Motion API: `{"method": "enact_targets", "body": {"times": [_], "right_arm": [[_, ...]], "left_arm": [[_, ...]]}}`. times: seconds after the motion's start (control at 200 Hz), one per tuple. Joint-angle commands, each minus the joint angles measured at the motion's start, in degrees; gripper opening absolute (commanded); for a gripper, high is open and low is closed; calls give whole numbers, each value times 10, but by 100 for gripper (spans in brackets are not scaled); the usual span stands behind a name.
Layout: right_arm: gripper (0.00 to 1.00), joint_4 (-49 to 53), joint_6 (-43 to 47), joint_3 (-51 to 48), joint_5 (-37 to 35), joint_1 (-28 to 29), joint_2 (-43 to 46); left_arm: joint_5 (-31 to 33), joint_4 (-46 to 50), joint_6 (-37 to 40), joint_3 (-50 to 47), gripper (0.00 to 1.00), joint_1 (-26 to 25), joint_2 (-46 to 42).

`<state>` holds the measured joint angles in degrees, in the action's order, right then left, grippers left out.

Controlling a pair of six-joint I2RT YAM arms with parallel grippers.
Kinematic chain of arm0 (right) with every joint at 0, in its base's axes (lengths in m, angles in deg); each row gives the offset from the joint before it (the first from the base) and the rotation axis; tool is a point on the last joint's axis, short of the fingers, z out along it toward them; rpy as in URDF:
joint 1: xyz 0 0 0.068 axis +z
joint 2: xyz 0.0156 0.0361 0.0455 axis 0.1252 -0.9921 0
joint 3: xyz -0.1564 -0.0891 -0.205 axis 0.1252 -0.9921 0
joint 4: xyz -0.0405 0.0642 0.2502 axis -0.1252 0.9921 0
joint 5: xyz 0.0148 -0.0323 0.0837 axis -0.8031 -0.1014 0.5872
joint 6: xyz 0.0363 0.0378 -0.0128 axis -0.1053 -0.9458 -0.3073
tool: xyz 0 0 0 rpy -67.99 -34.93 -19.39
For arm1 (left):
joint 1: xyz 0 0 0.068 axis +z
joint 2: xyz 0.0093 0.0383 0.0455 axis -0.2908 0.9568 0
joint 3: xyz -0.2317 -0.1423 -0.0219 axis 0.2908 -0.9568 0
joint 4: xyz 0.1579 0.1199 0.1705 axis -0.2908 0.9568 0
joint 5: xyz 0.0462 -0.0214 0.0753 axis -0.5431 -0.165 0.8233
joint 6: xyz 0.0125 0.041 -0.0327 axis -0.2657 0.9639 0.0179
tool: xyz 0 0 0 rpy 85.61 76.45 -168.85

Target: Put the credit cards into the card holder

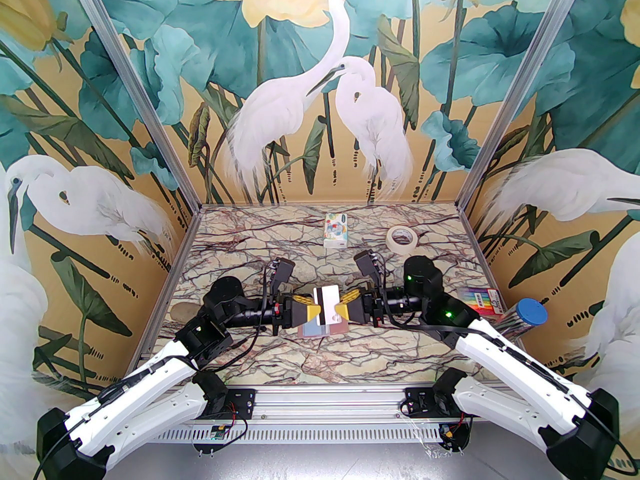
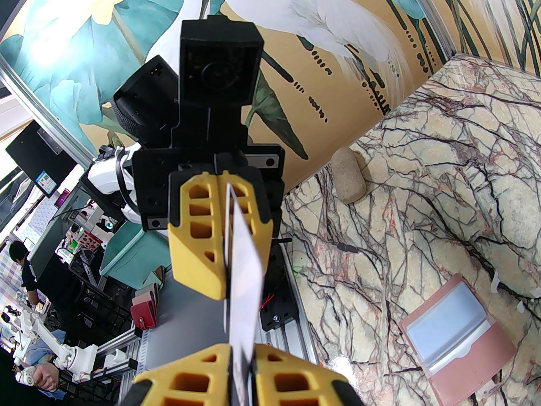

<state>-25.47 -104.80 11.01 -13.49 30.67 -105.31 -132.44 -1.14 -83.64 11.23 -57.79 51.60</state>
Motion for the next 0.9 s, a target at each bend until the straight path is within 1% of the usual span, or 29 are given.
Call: {"method": "enact_targets", "body": {"times": [0.0,0.095,0.165,0.275,0.335,0.38,0.39,0.4,0.435,0.44,0.455,0.48,0.52,0.55,0.615,0.685,0.72,0.795,0.835,0.895], "right_arm": [[15,-3,9,11,9,4,6],[16,-4,8,14,8,4,6],[14,-3,8,14,12,4,5],[7,-3,7,13,12,4,4],[1,-4,6,12,16,5,4],[0,-3,5,14,18,5,3],[0,-1,5,14,17,5,4],[0,-1,5,14,17,5,4],[0,4,6,17,12,5,4],[0,5,6,17,11,5,4],[0,9,8,18,6,6,4],[0,14,10,19,-1,5,5],[0,21,11,19,-11,5,3],[0,26,13,20,-17,5,1],[0,43,19,25,-32,5,-8],[0,51,25,25,-46,4,-16],[0,53,27,23,-51,3,-19],[0,54,29,16,-60,2,-21],[0,58,30,12,-72,0,-23],[0,69,33,9,-92,-5,-27]], "left_arm": [[-21,-9,-7,0,0,-2,8],[-21,-10,-8,-1,0,-2,11],[-20,-10,-8,-1,0,-2,11],[-17,-8,-8,-1,0,-2,11],[-12,0,-8,1,0,-2,10],[-1,11,-5,2,0,-2,10],[1,15,-5,4,2,-2,11],[5,17,-4,4,7,-2,10],[23,38,2,10,28,-2,9],[24,42,2,10,30,-2,9],[38,56,5,13,40,-2,7],[62,79,11,18,52,-1,4],[106,118,18,27,64,1,-1],[137,151,20,34,70,6,-3],[193,217,15,50,72,35,-4],[209,266,-6,50,72,89,-11],[203,275,-20,41,72,122,-18],[155,259,-42,8,72,186,-32],[135,248,-56,-10,72,205,-35],[118,232,-71,-31,71,219,-27]]}}
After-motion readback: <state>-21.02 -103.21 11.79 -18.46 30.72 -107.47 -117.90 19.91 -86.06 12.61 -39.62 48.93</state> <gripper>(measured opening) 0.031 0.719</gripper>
